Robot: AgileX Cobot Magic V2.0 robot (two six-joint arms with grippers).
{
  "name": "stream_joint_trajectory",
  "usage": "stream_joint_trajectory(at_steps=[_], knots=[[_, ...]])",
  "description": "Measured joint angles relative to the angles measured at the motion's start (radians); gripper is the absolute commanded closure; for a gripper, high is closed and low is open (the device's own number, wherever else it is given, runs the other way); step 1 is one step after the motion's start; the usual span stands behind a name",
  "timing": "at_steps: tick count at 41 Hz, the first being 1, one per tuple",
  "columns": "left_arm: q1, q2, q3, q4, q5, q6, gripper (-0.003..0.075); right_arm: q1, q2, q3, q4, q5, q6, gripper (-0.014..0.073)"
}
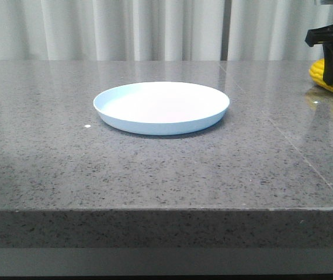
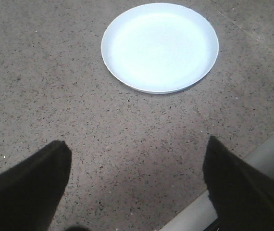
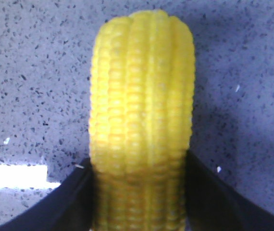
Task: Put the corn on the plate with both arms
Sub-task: 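Carry the corn cob over the plate and lower it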
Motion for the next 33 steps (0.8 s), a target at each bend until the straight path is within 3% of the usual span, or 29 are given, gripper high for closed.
stream_joint_trajectory(at_steps=[7, 14, 22, 33], knots=[[0.000, 0.000, 0.000, 0.000, 0.000, 0.000, 0.0166, 0.002, -0.030, 0.000, 0.025, 0.020, -0.007, 0.0388], [0.000, 0.000, 0.000, 0.000, 0.000, 0.000, 0.0167, 0.047, -0.132, 0.000, 0.130, 0.046, -0.084, 0.0388], [0.000, 0.000, 0.000, 0.000, 0.000, 0.000, 0.0166, 0.214, -0.234, -0.004, 0.234, 0.093, -0.124, 0.0388], [0.000, 0.000, 0.000, 0.000, 0.000, -0.002, 0.0167, 0.448, -0.193, -0.004, 0.262, 0.092, -0.083, 0.0387]])
